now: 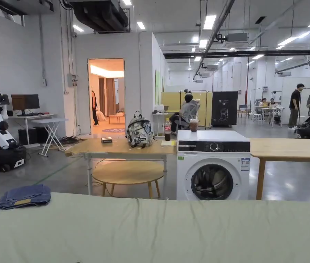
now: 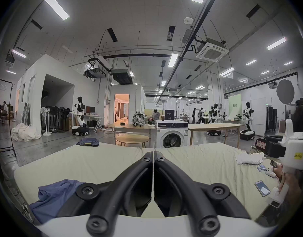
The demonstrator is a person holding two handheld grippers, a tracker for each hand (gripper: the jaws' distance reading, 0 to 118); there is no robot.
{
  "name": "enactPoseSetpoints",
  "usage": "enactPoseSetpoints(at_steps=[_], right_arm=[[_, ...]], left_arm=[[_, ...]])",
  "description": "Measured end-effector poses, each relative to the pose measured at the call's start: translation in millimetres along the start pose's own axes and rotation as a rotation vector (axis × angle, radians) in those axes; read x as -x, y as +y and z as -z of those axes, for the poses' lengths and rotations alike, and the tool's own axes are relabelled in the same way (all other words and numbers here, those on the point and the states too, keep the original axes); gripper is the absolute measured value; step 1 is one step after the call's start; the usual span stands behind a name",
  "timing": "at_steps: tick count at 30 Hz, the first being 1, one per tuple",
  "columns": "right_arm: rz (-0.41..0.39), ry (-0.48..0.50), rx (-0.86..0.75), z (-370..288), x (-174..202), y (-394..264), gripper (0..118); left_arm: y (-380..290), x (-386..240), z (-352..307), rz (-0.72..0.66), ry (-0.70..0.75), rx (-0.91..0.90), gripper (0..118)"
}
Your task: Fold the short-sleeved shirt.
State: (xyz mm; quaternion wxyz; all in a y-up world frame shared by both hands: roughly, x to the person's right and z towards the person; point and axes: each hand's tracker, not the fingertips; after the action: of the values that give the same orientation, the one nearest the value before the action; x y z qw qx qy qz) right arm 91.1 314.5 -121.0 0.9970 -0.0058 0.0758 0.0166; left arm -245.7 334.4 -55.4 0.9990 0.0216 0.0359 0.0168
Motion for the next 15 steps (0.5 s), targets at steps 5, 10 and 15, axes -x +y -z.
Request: enactPoseSetpoints(at_steps=[5,10,15], right_arm=[[-0.028,-0.004,0.007,2,8,-1,0],[-0.012,0.052,0.019,6,21,-3,0],[0.005,0.164,0.033,21,51,-4,0]], left_arm=[[-1,2,-2,-0.002,0.007,0.002,0],[-2,14,-10,0.004,0.043,0.007,0],[1,36,-32,0.020,0.125,0.009,0]])
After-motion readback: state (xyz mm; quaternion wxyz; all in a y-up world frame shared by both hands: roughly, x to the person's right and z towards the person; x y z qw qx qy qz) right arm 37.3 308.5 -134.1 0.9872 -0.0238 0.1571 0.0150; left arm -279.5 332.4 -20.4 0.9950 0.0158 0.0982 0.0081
